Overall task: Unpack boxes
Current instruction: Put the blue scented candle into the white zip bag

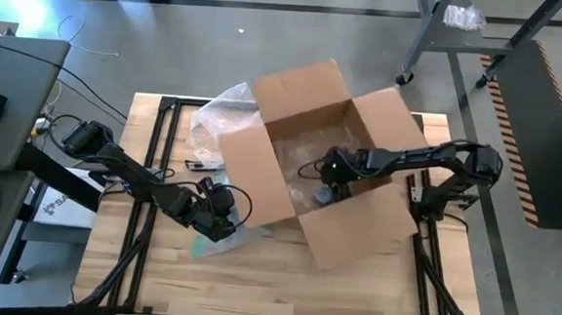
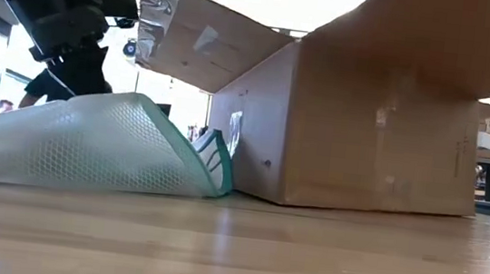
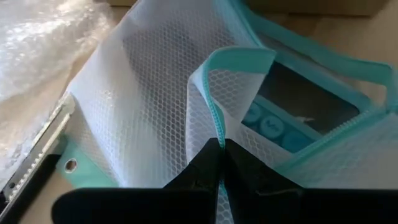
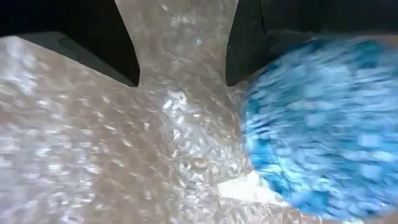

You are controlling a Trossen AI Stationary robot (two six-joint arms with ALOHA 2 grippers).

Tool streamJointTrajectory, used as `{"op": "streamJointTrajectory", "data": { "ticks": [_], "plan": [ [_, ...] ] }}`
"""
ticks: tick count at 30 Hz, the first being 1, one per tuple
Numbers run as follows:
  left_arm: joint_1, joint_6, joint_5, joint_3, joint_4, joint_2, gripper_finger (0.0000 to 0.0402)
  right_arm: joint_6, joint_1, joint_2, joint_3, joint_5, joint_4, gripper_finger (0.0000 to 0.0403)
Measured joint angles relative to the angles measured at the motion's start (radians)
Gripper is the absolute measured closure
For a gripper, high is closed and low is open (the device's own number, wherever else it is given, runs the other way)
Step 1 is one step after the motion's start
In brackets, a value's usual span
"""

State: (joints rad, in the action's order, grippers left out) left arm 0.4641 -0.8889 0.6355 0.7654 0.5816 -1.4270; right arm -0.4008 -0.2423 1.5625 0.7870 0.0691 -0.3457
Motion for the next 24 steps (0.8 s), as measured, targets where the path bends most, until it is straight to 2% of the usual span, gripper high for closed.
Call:
{"op": "streamJointTrajectory", "data": {
  "ticks": [6, 13, 15, 18, 24],
  "plan": [
    [-0.004, 0.000, -0.004, 0.000, 0.001, 0.000, 0.0402, -0.155, -0.062, -0.022, 0.050, -0.073, -0.088, 0.0178],
    [-0.013, 0.000, -0.025, 0.000, 0.000, 0.000, 0.0402, -0.324, -0.108, -0.031, 0.156, -0.447, -0.248, 0.0178],
    [-0.013, 0.000, -0.024, 0.000, 0.000, 0.000, 0.0402, -0.390, -0.097, -0.031, 0.162, -0.521, -0.251, 0.0178],
    [-0.013, 0.000, -0.024, 0.000, 0.001, 0.000, 0.0402, -0.470, -0.060, -0.014, 0.162, -0.551, -0.253, 0.0178],
    [-0.013, 0.001, -0.024, 0.000, 0.004, 0.000, 0.0402, -0.476, 0.024, 0.079, 0.162, -0.542, -0.271, 0.0178]
  ]
}}
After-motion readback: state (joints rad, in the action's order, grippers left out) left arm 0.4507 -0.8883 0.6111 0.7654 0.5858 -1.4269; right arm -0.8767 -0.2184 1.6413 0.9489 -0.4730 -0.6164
